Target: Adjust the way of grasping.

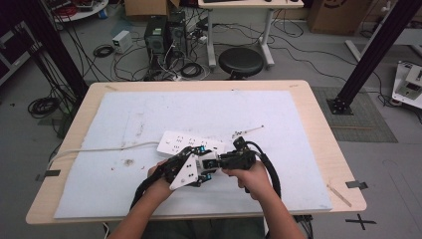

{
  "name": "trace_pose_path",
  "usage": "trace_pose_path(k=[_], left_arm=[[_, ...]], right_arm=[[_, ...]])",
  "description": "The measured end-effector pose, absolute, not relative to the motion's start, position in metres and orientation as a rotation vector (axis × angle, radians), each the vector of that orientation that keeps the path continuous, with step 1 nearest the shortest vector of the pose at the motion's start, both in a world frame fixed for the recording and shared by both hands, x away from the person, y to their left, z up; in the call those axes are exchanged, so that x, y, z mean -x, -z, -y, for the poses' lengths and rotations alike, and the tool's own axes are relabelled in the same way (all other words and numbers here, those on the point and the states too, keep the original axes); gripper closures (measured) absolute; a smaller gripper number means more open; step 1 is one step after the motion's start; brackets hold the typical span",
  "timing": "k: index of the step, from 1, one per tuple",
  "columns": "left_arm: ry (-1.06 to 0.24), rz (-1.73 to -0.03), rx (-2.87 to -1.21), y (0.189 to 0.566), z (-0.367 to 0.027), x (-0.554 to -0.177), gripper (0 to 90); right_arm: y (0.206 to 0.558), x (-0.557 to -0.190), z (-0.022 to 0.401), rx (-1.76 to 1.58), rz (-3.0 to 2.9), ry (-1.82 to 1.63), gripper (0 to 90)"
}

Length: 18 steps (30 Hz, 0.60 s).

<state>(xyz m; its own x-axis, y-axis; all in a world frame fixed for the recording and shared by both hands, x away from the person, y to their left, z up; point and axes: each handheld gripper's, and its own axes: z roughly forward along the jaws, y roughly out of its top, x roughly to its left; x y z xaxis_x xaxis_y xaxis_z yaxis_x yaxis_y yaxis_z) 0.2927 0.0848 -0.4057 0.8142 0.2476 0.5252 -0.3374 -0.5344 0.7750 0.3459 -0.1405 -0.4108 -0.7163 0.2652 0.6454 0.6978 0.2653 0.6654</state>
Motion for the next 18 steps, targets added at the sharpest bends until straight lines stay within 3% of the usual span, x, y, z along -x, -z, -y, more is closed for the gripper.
trace_pose_path(k=[8,18], left_arm=[[-0.689,-0.061,-2.026,0.4,-0.095,-0.297,21.6],[-0.623,-0.24,-2.05,0.368,-0.134,-0.307,20.4]], right_arm=[[0.401,-0.344,0.156,0.917,2.186,1.486,63.2],[0.375,-0.337,0.192,0.962,2.343,1.636,63.2]])
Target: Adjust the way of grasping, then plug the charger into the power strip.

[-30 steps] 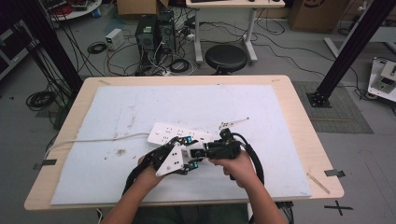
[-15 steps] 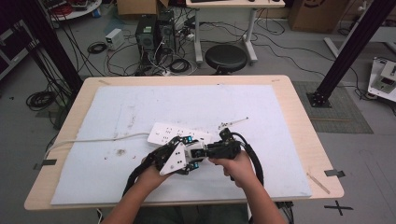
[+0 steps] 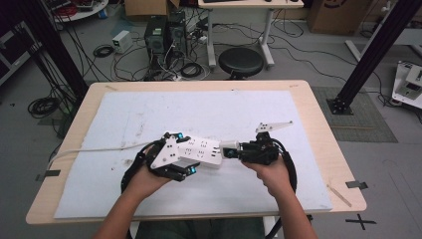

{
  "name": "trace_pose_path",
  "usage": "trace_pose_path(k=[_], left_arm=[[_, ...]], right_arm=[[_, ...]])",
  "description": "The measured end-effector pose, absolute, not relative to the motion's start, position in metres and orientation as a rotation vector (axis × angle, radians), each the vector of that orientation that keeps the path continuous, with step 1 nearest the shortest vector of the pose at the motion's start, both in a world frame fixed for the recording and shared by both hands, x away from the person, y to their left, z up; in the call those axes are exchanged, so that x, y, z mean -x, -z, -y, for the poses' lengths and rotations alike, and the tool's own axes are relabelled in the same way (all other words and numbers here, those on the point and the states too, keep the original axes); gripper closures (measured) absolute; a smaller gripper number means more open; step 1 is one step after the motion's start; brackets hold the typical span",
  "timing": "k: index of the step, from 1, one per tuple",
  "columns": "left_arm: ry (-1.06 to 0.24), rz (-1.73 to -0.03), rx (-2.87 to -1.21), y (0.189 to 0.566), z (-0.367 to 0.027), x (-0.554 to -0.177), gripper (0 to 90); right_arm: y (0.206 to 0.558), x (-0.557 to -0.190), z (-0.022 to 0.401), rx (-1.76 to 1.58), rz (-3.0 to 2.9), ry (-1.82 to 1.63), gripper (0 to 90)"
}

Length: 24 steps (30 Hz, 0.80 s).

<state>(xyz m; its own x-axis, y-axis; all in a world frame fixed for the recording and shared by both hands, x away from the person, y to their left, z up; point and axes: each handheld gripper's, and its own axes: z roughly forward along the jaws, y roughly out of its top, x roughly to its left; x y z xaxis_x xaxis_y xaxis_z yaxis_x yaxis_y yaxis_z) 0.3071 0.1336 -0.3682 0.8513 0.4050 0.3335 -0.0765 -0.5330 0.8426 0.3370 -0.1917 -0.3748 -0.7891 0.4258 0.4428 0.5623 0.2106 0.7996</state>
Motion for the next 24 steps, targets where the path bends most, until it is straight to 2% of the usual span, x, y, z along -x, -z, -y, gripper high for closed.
trace_pose_path(k=[14,24], left_arm=[[-0.581,-0.443,-2.067,0.351,-0.202,-0.331,20.4],[-0.58,-0.521,-2.059,0.354,-0.223,-0.34,20.4]], right_arm=[[0.369,-0.331,0.213,0.987,2.522,1.642,63.2],[0.366,-0.332,0.218,0.953,2.619,1.608,63.1]])
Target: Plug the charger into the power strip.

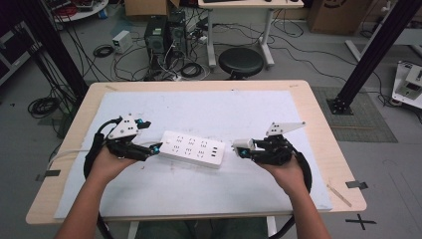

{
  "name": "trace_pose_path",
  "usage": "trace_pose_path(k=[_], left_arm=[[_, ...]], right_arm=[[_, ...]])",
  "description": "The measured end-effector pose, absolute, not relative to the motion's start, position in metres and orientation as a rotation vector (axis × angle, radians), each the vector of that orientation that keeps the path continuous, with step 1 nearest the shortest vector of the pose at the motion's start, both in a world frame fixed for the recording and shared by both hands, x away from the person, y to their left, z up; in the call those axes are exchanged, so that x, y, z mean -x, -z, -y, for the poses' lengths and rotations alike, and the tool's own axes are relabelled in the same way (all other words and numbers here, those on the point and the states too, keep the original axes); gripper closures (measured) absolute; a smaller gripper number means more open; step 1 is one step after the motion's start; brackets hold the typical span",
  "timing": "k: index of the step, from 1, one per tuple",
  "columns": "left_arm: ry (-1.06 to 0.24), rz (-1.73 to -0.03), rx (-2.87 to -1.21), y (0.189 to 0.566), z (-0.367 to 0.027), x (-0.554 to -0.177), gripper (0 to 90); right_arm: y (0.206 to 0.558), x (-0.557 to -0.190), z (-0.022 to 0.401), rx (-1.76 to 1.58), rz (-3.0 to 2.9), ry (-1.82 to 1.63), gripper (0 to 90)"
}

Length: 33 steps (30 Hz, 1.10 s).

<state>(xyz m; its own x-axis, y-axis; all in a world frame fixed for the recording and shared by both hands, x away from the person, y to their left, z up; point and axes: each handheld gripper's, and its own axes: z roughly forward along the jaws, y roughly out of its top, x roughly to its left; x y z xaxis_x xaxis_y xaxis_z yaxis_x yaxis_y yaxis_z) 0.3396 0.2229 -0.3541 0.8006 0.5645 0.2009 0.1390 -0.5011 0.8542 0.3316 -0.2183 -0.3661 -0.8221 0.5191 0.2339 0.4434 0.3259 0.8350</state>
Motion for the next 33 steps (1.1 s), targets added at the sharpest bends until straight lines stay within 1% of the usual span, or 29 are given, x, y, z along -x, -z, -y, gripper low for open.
trace_pose_path(k=[5,18,23,25,33], left_arm=[[-0.574,-0.526,-2.059,0.356,-0.225,-0.339,20.4],[-0.569,-0.573,-2.045,0.366,-0.243,-0.34,20.4],[-0.563,-0.583,-2.052,0.37,-0.246,-0.34,20.4],[-0.56,-0.585,-2.049,0.371,-0.247,-0.34,20.4],[-0.563,-0.596,-2.053,0.373,-0.252,-0.339,20.4]], right_arm=[[0.365,-0.332,0.214,-0.862,-2.501,-1.511,63.1],[0.357,-0.338,0.179,-0.66,-2.428,-1.256,63.2],[0.354,-0.351,0.166,-0.649,-2.466,-1.083,63.2],[0.353,-0.353,0.164,-0.647,-2.483,-1.064,63.2],[0.331,-0.384,0.142,-0.561,-2.691,-0.81,63.2]])
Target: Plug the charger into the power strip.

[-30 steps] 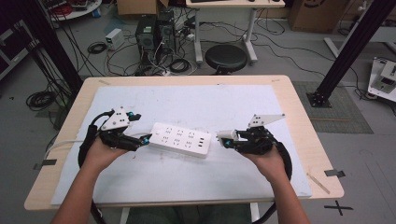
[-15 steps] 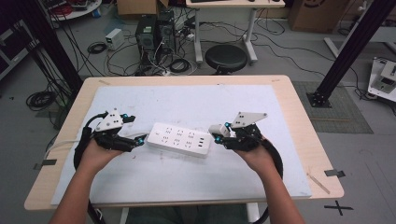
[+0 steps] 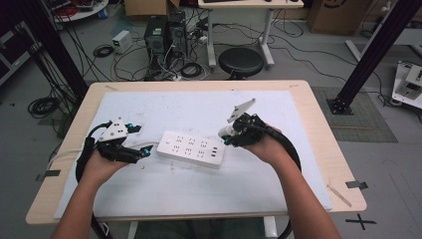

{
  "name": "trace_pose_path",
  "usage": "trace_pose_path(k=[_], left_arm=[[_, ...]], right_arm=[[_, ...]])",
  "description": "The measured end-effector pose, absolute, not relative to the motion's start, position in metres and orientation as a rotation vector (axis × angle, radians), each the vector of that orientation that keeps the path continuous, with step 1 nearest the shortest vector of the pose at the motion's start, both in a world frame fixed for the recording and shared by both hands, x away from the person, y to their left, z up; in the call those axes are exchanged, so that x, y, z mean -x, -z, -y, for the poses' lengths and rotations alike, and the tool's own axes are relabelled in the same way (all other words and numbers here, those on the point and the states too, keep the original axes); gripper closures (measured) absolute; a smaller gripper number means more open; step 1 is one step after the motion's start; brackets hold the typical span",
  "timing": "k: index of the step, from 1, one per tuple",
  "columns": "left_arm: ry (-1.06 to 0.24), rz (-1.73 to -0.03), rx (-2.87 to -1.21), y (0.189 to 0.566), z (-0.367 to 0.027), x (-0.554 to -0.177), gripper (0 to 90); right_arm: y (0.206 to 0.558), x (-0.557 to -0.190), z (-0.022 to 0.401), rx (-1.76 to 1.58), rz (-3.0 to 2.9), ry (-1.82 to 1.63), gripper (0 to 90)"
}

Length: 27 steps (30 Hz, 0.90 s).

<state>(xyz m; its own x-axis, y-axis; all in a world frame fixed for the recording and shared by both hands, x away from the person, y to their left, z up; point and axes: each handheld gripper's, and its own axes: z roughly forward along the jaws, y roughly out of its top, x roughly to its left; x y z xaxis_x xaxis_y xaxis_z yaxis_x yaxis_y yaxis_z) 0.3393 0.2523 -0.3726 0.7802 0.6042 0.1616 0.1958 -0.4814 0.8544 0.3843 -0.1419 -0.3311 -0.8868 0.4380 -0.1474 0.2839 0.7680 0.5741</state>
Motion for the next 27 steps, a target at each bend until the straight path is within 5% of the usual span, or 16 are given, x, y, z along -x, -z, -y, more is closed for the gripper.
trace_pose_path(k=[27], left_arm=[[-0.555,-0.601,-2.101,0.376,-0.262,-0.327,20.4]], right_arm=[[0.348,-0.442,0.067,-0.405,-3.086,-0.459,63.3]])
